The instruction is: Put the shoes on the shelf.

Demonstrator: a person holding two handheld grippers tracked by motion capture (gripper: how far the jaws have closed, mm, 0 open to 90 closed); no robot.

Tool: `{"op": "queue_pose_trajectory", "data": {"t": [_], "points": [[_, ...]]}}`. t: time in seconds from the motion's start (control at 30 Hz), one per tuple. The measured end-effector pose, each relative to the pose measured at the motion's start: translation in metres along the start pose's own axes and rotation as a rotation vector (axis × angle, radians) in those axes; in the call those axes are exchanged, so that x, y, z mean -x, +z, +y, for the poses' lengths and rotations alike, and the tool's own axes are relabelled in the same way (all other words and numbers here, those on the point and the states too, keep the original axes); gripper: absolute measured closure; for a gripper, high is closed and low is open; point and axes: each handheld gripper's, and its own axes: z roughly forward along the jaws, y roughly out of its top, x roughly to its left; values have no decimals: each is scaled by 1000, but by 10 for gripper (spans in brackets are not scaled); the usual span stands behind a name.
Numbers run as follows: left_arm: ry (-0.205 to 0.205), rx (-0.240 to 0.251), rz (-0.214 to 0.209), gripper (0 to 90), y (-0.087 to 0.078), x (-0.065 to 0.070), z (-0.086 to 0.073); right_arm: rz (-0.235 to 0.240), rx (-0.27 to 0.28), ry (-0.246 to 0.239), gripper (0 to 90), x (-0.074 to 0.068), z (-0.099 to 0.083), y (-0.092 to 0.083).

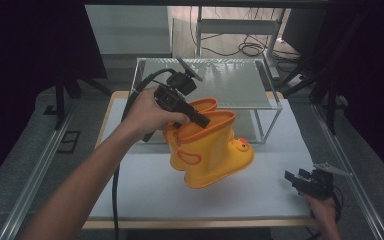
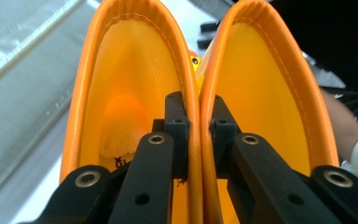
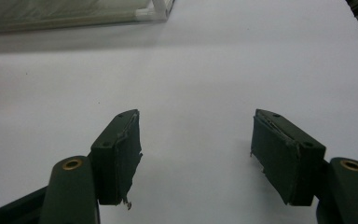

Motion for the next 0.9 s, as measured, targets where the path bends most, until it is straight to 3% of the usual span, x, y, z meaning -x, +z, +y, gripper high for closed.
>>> {"op": "queue_pose_trajectory", "data": {"t": [0.43,0.9], "points": [[5,48,-23,821,-23,-1,32,0,-11,-4,327,0,0,2],[-57,82,-28,821,-32,-17,71,1,-5,8,328,2,0,0]]}}
